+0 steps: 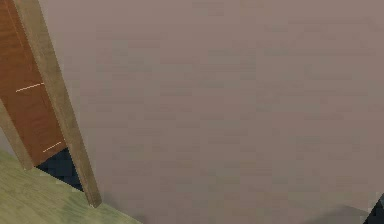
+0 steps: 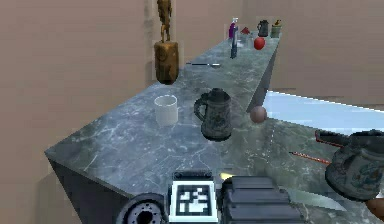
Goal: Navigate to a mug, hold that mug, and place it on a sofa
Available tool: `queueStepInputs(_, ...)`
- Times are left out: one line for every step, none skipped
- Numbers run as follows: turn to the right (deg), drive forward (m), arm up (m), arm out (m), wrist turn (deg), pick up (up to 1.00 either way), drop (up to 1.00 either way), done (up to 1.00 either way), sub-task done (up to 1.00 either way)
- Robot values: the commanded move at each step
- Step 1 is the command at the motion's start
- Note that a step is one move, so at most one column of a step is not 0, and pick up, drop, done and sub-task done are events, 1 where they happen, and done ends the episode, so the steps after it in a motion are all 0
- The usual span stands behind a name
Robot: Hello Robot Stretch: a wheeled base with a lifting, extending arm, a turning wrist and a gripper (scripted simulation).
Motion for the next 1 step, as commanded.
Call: queueStepInputs(0.0, 0.0, 0.0, 0.42, 0.0, 0.0, 0.0, 0.0, 0.0)
